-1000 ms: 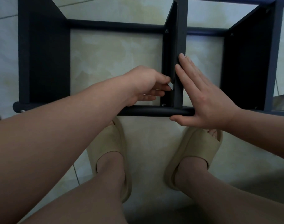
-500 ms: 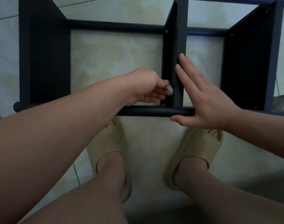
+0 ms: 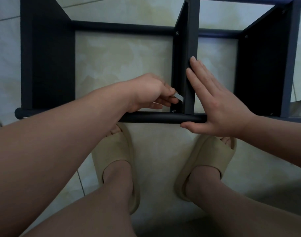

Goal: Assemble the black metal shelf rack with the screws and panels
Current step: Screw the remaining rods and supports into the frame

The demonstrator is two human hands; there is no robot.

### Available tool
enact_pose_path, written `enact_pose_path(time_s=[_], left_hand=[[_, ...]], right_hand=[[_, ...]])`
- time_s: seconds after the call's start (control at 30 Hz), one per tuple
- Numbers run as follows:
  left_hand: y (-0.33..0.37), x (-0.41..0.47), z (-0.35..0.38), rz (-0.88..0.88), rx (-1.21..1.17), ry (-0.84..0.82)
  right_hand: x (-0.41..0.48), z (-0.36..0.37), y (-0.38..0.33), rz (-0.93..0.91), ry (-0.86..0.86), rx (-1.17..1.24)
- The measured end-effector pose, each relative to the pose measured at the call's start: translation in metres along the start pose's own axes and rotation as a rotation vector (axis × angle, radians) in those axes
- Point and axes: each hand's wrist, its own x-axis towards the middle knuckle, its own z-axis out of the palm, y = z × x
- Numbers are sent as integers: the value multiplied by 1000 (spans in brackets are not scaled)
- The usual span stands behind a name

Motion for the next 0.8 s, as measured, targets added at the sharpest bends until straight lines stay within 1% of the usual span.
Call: enact_pose_path(time_s=[0.53,0.8], left_hand=[[3,-16,-4,53,250,-74],[-1,-15,-5,57,302,-109]], right_hand=[[0,2,2,-6,7,8],[0,2,1,1,1,8]])
